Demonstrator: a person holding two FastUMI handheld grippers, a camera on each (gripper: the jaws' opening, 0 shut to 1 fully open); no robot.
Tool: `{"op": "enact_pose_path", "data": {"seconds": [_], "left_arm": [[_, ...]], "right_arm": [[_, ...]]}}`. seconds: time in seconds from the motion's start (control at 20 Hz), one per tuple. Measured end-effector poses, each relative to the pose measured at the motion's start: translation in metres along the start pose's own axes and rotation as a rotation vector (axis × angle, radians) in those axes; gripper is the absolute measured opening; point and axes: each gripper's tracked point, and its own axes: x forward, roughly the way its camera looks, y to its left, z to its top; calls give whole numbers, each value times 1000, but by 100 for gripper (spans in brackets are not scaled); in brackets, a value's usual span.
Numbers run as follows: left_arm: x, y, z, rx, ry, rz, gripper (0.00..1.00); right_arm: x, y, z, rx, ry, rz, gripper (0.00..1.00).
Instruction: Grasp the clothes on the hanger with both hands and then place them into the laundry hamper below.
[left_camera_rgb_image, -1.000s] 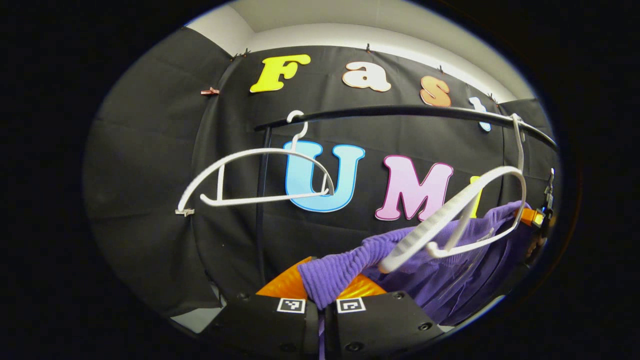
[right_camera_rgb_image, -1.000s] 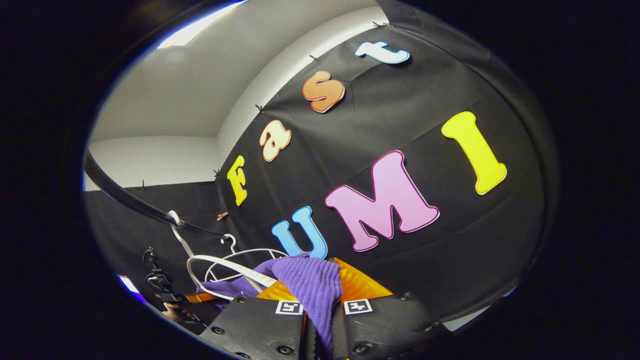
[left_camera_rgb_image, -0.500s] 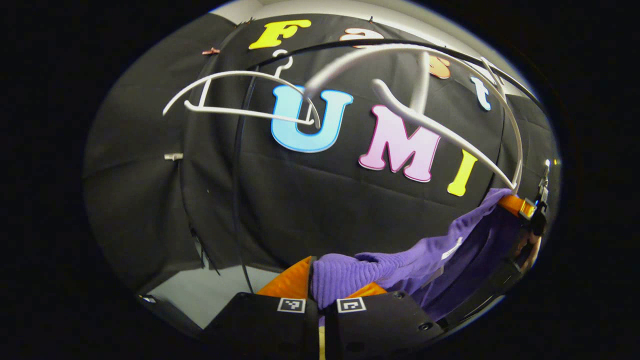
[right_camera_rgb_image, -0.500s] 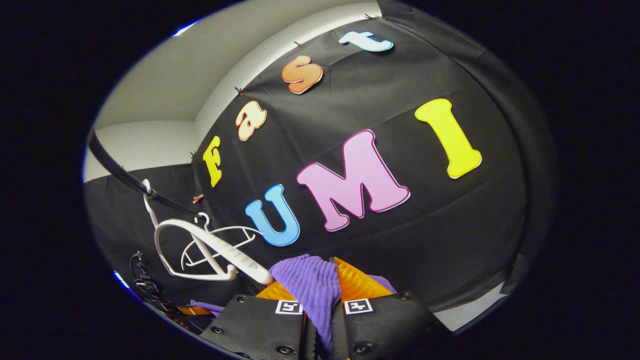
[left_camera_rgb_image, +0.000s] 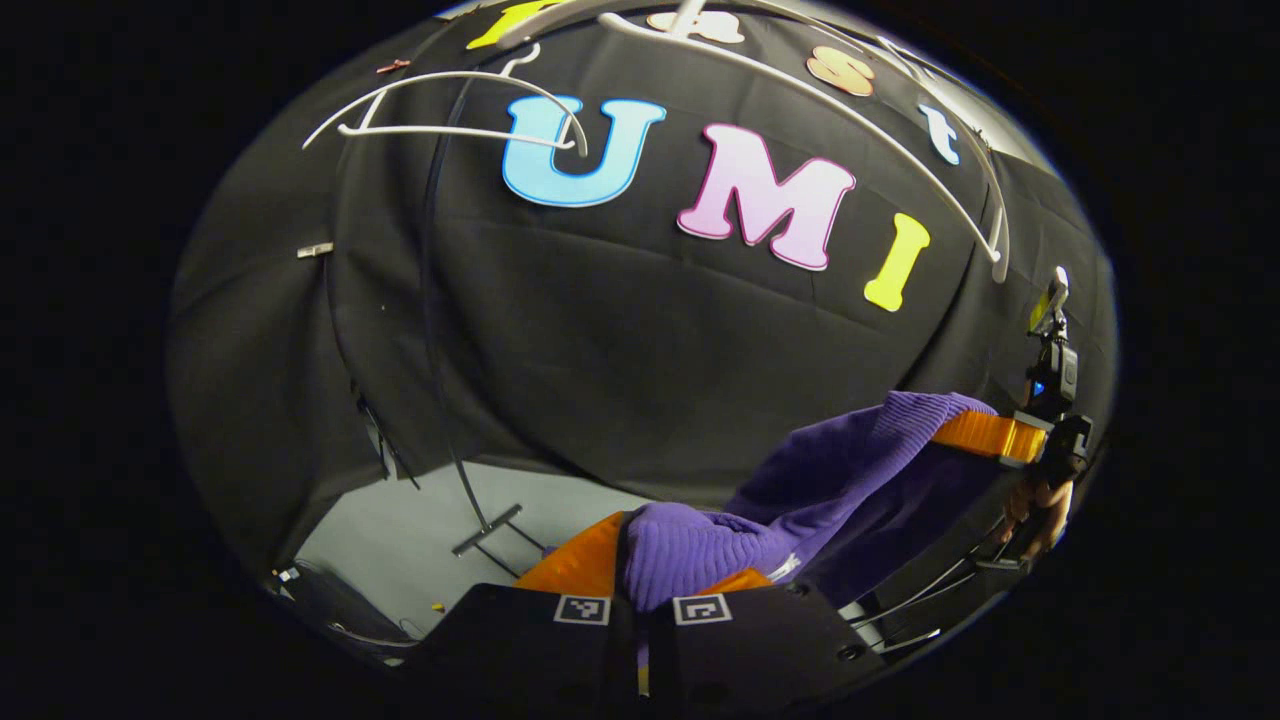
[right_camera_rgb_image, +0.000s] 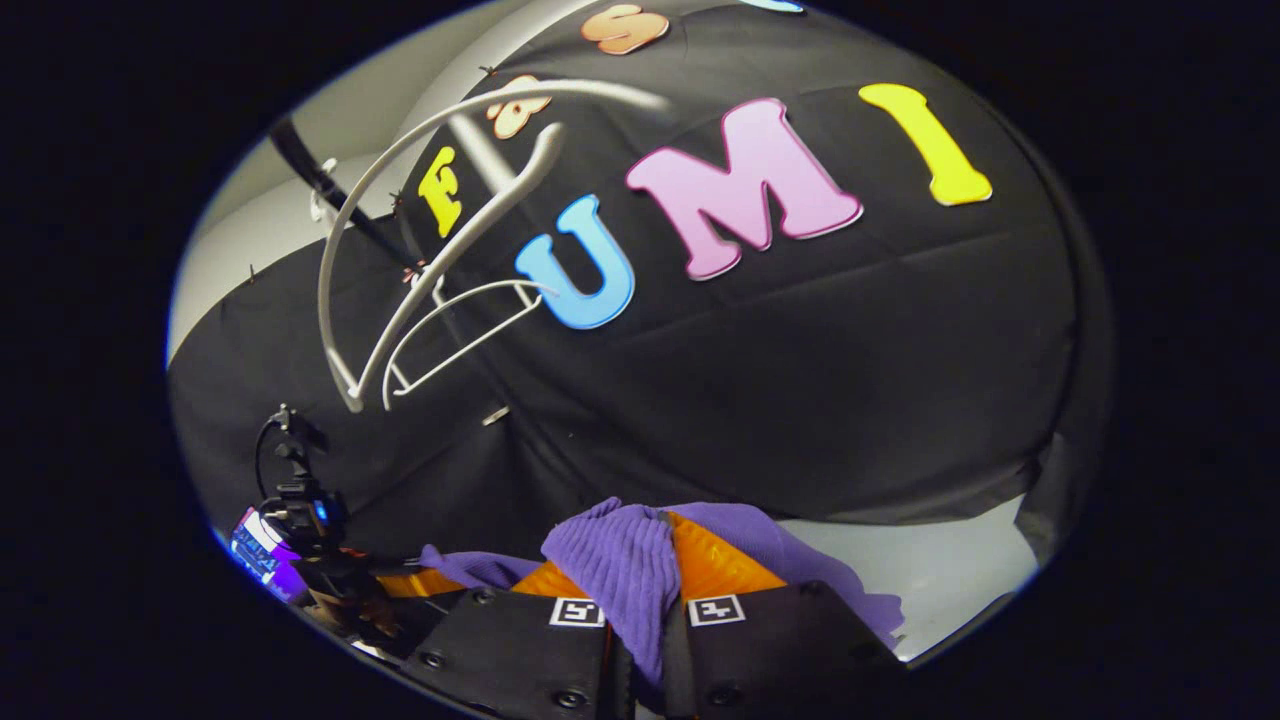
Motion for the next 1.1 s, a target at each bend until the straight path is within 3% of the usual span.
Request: {"op": "enact_pose_path", "data": {"seconds": [0.05,0.15,0.2,0.3,0.35,0.5,0.65,0.85,1.1], "left_arm": [[1,-9,-5,-3,8,-17,9],[-1,-20,-6,-7,10,-46,9],[-2,-22,-7,-6,12,-50,8],[-1,-18,-19,-11,51,-31,9],[-2,-13,-30,-29,86,-2,9],[1,-21,-52,-120,190,3,9],[9,-22,-82,-155,313,18,9],[13,-30,-119,-337,469,49,8],[4,-28,-136,-362,562,112,9]], "right_arm": [[2,20,-13,4,31,42,20],[7,51,-35,1,90,102,15],[10,56,-48,0,120,106,20],[9,46,-71,-36,176,52,16],[9,37,-81,-88,204,9,22],[1,5,-117,-175,315,-112,22],[-14,-5,-146,-142,400,-174,21],[-21,-24,-168,-109,485,-265,21],[-29,-39,-196,-81,607,-326,22]]}}
